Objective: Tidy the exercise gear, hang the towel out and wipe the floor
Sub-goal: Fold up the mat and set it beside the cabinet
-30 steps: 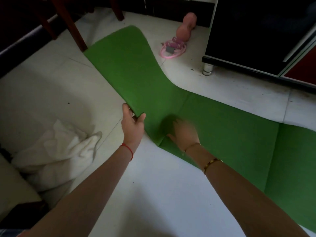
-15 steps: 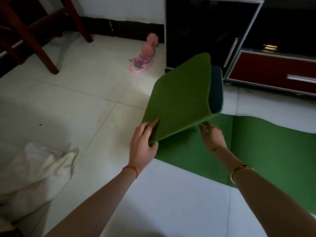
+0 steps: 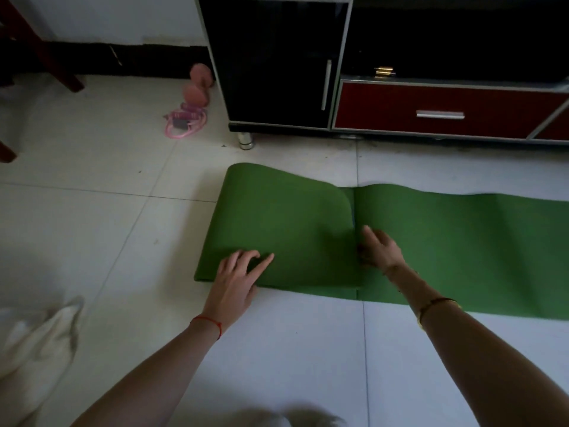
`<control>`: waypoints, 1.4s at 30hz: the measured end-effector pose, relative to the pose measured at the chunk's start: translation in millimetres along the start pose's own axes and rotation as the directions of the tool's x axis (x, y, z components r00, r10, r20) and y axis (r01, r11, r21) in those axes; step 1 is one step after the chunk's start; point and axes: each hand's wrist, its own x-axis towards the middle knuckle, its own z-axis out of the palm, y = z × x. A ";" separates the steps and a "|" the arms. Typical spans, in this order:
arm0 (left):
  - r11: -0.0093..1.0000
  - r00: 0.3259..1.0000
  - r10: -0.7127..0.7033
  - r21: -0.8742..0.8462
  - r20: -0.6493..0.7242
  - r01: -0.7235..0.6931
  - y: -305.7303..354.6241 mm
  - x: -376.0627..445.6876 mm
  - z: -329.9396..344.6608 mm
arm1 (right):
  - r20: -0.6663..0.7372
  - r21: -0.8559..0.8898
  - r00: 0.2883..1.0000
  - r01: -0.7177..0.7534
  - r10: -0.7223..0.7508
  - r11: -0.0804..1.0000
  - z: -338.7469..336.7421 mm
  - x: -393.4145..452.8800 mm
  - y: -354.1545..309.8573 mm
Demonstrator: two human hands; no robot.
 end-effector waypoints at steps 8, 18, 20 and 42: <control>0.922 0.976 -0.213 -0.338 -0.040 0.187 5.6 2.5 -18.5 | 0.053 -0.631 0.966 0.229 -0.253 0.741 39.6 -8.1 3.1; 0.238 0.491 -0.741 -0.505 0.458 0.830 -49.8 20.9 -39.5 | 0.282 -0.830 0.879 0.424 -0.385 0.361 40.9 -7.5 11.0; 0.204 0.458 -0.709 -0.466 0.536 0.861 -57.4 18.6 -38.6 | 0.305 -0.812 0.871 0.449 -0.386 0.373 38.0 -6.5 13.9; 0.061 0.383 -0.900 -0.810 0.208 0.583 -120.7 8.5 -125.6 | 0.454 -0.649 0.777 0.623 -0.436 0.436 125.7 -21.5 -17.6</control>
